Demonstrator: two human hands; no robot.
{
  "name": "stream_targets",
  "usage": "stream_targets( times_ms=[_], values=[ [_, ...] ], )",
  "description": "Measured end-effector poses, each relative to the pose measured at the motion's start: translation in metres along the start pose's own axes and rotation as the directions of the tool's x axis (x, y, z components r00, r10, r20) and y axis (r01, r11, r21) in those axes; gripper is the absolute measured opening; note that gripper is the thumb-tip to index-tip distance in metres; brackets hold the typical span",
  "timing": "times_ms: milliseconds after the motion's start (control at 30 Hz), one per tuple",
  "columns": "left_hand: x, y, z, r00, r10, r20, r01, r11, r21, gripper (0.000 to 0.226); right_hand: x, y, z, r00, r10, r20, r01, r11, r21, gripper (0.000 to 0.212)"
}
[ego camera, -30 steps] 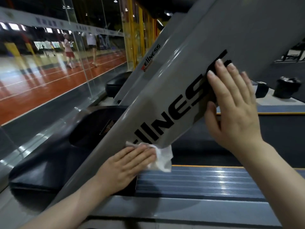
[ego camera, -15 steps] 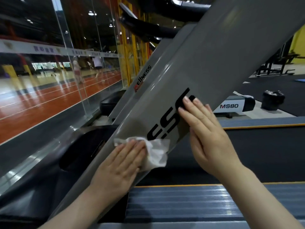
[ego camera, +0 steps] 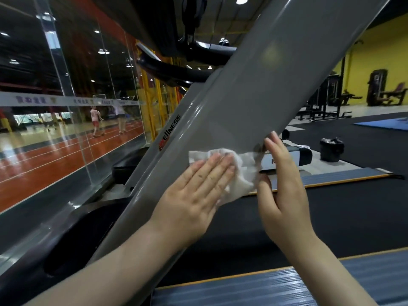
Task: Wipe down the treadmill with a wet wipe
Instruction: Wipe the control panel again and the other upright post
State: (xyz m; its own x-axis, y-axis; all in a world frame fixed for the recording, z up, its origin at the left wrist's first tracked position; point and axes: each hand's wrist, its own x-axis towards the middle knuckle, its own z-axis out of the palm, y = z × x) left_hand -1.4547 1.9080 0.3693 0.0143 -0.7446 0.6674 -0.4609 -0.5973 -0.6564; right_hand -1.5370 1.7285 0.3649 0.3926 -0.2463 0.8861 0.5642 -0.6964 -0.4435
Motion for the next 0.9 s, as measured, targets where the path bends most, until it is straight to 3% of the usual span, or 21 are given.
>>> stream_targets(
  times_ms=[67, 167, 300, 367, 467, 567, 633, 767, 900],
  values=[
    [-0.03, -0.002, 0.002, 0.999, -0.008, 0.047, 0.008, 1.0, 0.002, 0.055, -0.005, 0.004, -0.004, 0.999, -0.017, 0.044, 0.019, 0.998, -0.059, 0.061],
    [-0.058, -0.015, 0.0, 0.997, -0.002, 0.081, 0.0, 1.0, 0.029, 0.062, -0.002, 0.004, -0.003, 0.979, -0.152, 0.133, 0.174, 0.97, -0.168, 0.057],
    [-0.013, -0.027, -0.006, 0.997, 0.01, 0.073, -0.014, 0.999, 0.047, 0.064, 0.012, -0.007, 0.0, 0.972, -0.232, 0.037, 0.235, 0.963, -0.136, 0.051],
    [0.011, -0.025, -0.008, 0.999, 0.0, 0.042, 0.0, 1.0, 0.002, 0.063, 0.014, -0.012, 0.003, 0.94, -0.342, 0.02, 0.341, 0.932, -0.119, 0.047],
    [0.016, -0.023, -0.014, 0.992, -0.126, -0.015, 0.121, 0.971, -0.204, 0.065, 0.011, -0.006, 0.012, 0.858, -0.489, 0.16, 0.513, 0.836, -0.196, 0.045],
    [0.009, -0.035, -0.018, 0.927, -0.375, 0.021, 0.337, 0.804, -0.49, 0.08, 0.009, 0.012, 0.022, 0.859, -0.443, 0.255, 0.51, 0.783, -0.356, 0.045],
    [0.006, -0.043, -0.022, 0.904, -0.418, 0.094, 0.383, 0.69, -0.614, 0.082, 0.005, 0.016, 0.028, 0.865, -0.423, 0.27, 0.502, 0.743, -0.443, 0.048],
    [0.004, -0.046, -0.027, 0.843, -0.521, 0.132, 0.434, 0.515, -0.739, 0.058, 0.0, -0.005, 0.029, 0.901, -0.404, 0.155, 0.421, 0.736, -0.529, 0.042],
    [0.012, -0.073, -0.023, 0.673, -0.653, 0.348, 0.653, 0.303, -0.694, 0.027, 0.013, -0.031, 0.039, 0.919, -0.392, -0.047, 0.293, 0.755, -0.586, 0.032]
  ],
)
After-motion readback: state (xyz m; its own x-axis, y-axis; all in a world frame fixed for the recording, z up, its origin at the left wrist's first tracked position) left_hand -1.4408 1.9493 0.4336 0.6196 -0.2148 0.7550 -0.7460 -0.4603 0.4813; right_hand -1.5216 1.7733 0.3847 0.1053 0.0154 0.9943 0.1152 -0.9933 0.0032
